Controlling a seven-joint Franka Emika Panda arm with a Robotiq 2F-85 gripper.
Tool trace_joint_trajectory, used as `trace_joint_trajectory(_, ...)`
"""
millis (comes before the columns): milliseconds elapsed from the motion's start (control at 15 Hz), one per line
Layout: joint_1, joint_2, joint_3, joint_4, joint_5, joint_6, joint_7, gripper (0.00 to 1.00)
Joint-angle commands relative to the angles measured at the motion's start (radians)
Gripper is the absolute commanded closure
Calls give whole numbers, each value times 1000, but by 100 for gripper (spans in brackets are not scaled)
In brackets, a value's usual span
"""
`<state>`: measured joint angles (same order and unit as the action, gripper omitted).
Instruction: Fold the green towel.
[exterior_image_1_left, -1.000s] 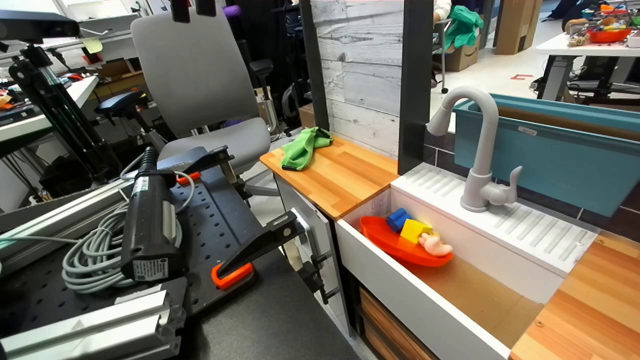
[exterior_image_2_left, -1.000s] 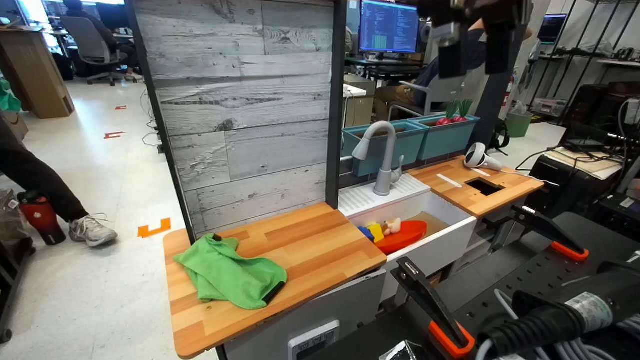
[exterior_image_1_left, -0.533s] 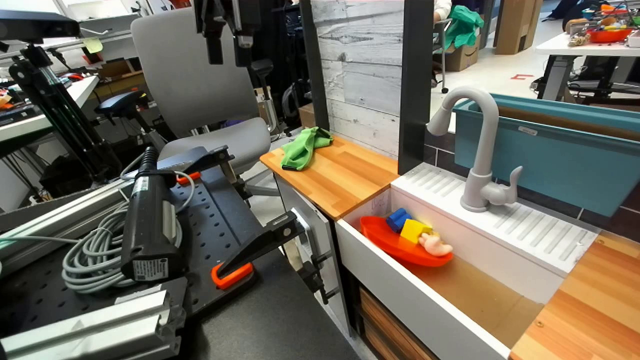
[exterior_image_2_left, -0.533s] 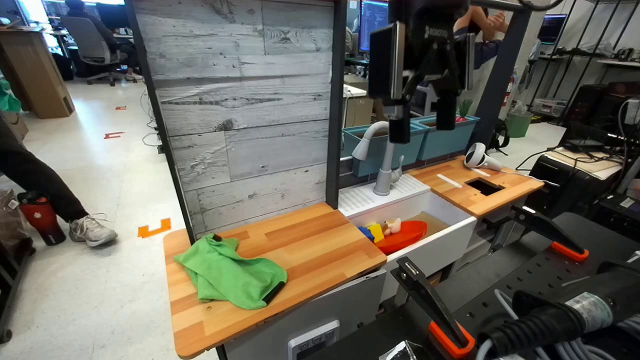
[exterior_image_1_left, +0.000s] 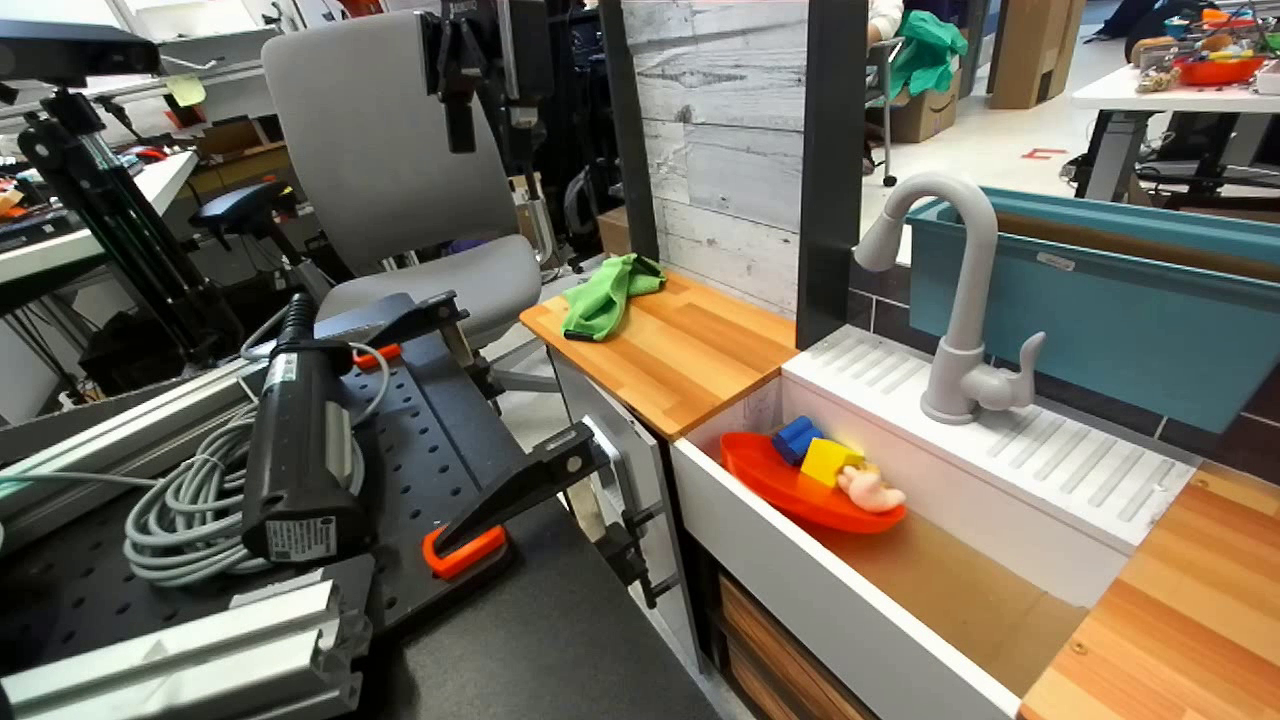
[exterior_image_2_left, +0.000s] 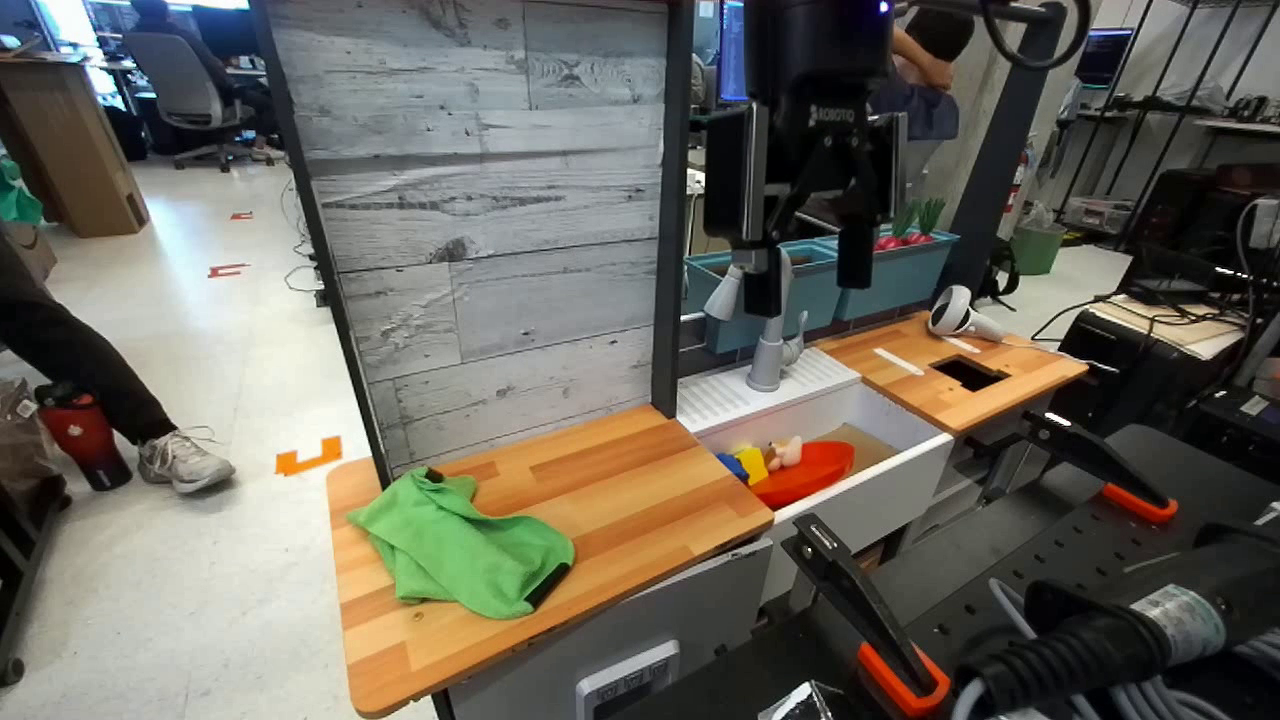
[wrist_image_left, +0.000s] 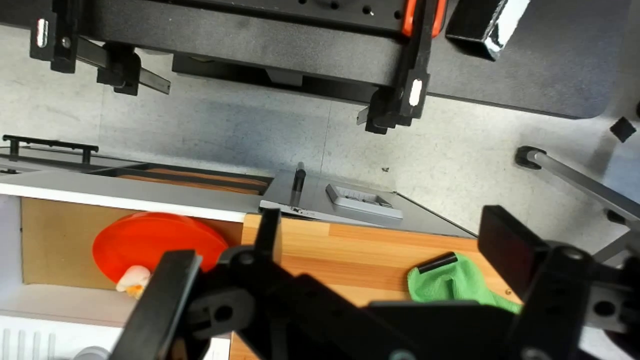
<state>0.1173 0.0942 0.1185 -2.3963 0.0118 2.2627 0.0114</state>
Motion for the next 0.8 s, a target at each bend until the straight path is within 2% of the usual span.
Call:
trace_joint_trajectory(0, 1, 20, -6, -25, 7, 133, 73, 0)
trace_joint_trajectory(333, -2, 140, 20, -29, 199, 429, 88, 0)
trace_joint_trajectory(600, -5, 274, 51, -8, 259, 566, 88, 0)
trace_joint_trajectory(733, 3, 332, 55, -2, 248, 596, 106, 0)
